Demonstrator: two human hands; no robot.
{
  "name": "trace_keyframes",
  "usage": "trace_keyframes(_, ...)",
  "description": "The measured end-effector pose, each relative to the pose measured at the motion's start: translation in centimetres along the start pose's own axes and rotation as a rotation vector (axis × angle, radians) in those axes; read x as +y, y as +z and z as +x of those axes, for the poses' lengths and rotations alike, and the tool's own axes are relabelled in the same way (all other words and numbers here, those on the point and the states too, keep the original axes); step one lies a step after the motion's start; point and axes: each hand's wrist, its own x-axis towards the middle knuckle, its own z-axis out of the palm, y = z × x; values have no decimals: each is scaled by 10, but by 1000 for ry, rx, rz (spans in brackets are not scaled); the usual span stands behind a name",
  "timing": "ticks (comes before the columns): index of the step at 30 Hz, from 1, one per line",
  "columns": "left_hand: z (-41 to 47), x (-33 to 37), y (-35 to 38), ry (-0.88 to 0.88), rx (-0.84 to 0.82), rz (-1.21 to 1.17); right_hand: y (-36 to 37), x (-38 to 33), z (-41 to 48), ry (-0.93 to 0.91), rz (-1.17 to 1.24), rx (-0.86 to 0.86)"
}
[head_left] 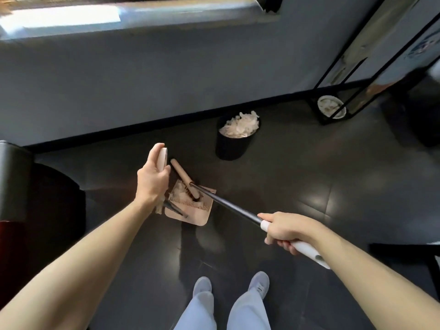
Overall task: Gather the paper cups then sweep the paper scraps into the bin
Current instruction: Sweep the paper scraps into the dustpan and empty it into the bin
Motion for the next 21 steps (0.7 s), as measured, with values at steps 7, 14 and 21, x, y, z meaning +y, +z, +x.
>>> trace_keyframes(7, -32, 18, -22, 115, 39, 18, -4, 32, -50, -84, 71, 123)
trace_keyframes(14, -62, 67, -35, 253, 103, 16, -27, 88, -79, -242, 239, 189)
trace_keyframes(21, -106, 122, -38, 404, 163, 88, -34, 141, -85, -425, 269, 265)
